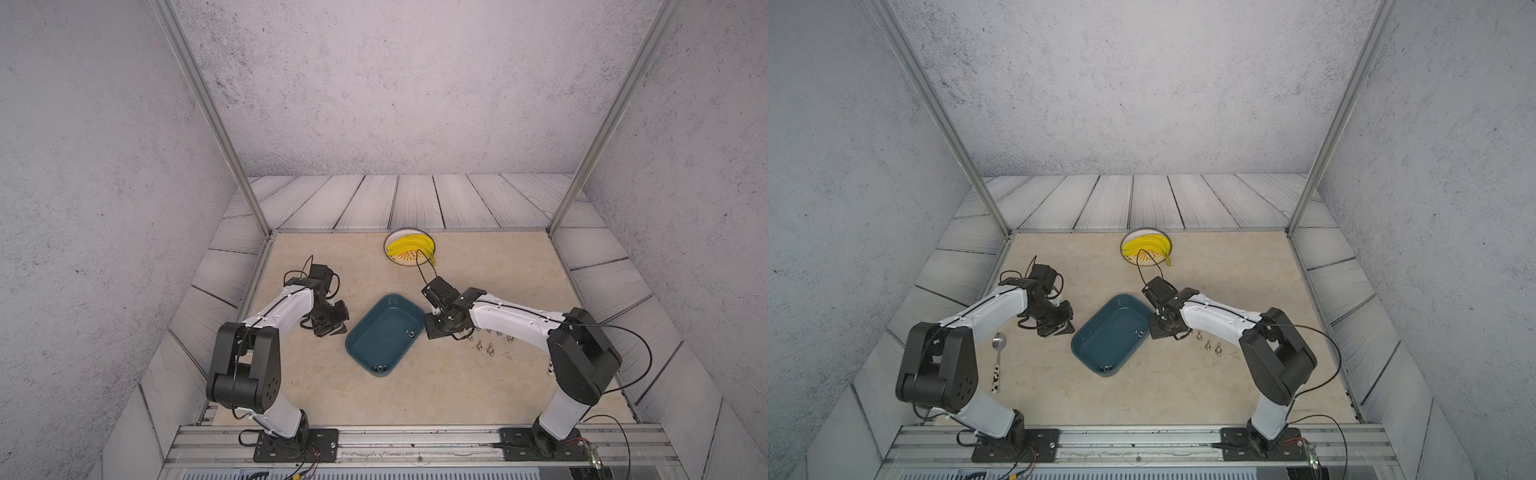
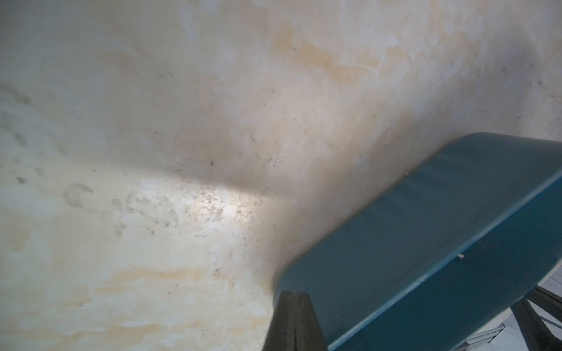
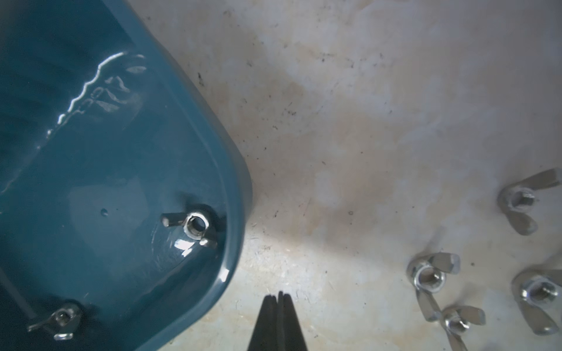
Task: Take out the wing nut from the storage box
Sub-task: Pick up the wing nut from the storage box.
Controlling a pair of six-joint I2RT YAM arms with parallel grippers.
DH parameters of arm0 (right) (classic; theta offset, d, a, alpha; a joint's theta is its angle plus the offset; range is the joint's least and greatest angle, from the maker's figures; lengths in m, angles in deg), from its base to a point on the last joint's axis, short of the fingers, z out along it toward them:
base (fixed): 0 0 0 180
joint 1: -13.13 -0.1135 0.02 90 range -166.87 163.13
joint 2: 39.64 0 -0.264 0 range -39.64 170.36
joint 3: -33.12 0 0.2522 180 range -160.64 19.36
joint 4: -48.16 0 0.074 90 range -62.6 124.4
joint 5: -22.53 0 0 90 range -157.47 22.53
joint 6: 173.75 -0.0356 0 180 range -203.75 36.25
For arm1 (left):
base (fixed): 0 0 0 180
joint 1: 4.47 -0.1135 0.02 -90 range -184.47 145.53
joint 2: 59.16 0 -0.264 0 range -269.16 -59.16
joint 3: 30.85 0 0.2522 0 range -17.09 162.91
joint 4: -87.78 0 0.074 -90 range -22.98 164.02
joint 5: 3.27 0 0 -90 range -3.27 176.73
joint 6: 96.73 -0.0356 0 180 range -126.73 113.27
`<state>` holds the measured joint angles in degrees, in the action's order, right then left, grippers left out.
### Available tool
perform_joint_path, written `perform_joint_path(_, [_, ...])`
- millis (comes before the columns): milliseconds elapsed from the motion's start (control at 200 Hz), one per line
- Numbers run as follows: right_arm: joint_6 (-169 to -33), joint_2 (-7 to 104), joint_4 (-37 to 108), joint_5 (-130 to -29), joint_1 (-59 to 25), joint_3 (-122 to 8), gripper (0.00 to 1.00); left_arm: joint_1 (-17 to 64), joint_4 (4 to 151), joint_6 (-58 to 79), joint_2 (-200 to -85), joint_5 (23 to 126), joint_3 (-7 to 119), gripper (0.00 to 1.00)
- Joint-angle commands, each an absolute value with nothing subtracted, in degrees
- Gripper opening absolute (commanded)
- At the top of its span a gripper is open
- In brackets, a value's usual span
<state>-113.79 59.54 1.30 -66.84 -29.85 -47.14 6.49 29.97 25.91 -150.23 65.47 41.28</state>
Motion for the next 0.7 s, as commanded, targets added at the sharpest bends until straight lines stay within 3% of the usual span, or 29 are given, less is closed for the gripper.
perform_joint_path(0, [-114.3, 60.2, -0.1, -67.7, -30.2, -49.2, 0.00, 8.1, 29.9, 25.7, -148.2, 63.9, 38.9, 0.00])
perform_joint_path(535, [-106.6, 60.7, -8.0, -64.5, -30.2, -58.3, 0.00, 12.8, 34.4, 29.5, -143.4, 58.5, 32.4, 0.00])
perform_joint_path(631, [-101.6, 61.1, -7.9, -69.2, -30.6, -60.3, 0.16, 12.8, 33.3, 28.7, -143.5, 59.4, 33.3, 0.00])
perform_joint_path(696, [-98.6, 62.6, -9.9, -71.7, -31.3, -62.9, 0.24, 12.7, 31.8, 28.0, -143.5, 60.1, 34.5, 0.07])
